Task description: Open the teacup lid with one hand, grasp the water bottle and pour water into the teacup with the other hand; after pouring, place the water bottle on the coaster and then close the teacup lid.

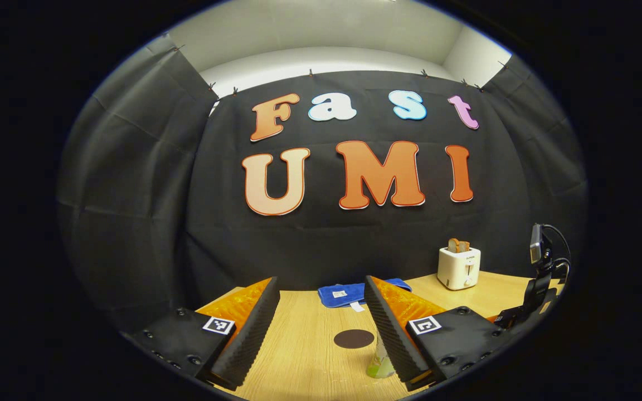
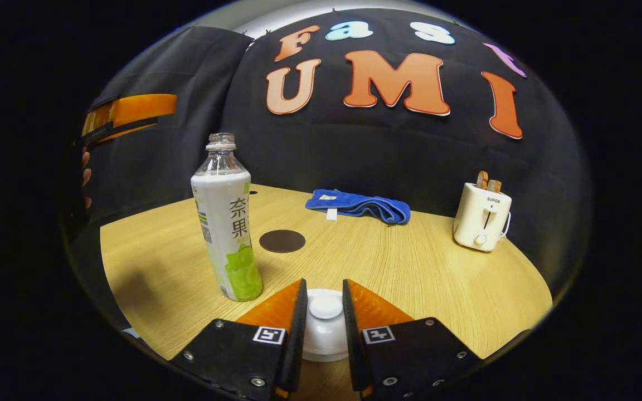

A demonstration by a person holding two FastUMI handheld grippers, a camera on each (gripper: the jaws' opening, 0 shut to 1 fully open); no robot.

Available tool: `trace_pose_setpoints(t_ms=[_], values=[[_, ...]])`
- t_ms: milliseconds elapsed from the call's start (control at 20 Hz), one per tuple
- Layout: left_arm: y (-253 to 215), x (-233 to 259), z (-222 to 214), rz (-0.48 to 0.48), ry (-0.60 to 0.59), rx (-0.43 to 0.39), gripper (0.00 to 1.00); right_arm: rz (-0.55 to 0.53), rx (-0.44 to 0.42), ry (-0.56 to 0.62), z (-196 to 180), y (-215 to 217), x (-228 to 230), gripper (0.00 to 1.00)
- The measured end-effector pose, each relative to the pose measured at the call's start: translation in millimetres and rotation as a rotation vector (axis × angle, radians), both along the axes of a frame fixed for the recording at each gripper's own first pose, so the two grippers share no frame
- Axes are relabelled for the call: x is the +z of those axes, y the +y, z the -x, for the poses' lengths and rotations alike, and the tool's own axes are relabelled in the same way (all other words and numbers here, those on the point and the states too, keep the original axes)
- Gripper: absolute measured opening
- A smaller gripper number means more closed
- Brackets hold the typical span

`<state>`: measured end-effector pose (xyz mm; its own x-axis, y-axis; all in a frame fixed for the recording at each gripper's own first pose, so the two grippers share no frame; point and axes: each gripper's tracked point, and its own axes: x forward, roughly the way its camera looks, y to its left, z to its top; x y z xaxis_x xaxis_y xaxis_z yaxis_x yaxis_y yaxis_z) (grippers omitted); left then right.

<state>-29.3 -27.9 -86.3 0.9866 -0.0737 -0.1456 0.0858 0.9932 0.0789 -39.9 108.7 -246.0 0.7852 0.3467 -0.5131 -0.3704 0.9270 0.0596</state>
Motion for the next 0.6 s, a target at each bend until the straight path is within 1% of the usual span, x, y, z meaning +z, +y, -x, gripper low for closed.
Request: trace_pose_setpoints(t_ms=[50, 250, 400, 500, 600], values=[[0, -4, 1, 0.0, 0.008, -0.001, 0.98, 0.0, 0.002, 0.004, 1, 0, 0, 0.3], [-2, -12, 2, 0.004, 0.025, -0.012, 0.98, 0.002, 0.003, -0.004, 0, 0, 1, 0.24], [-10, -16, 5, 0.019, 0.031, -0.038, 0.97, 0.031, 0.011, -0.031, 1, 0, 5, 0.22], [-19, -26, 10, 0.035, 0.053, -0.072, 0.96, 0.021, 0.02, -0.058, -1, 1, 15, 0.22], [-24, -38, 15, 0.036, 0.077, -0.088, 0.97, 0.01, 0.02, -0.078, -3, 2, 23, 0.21]])
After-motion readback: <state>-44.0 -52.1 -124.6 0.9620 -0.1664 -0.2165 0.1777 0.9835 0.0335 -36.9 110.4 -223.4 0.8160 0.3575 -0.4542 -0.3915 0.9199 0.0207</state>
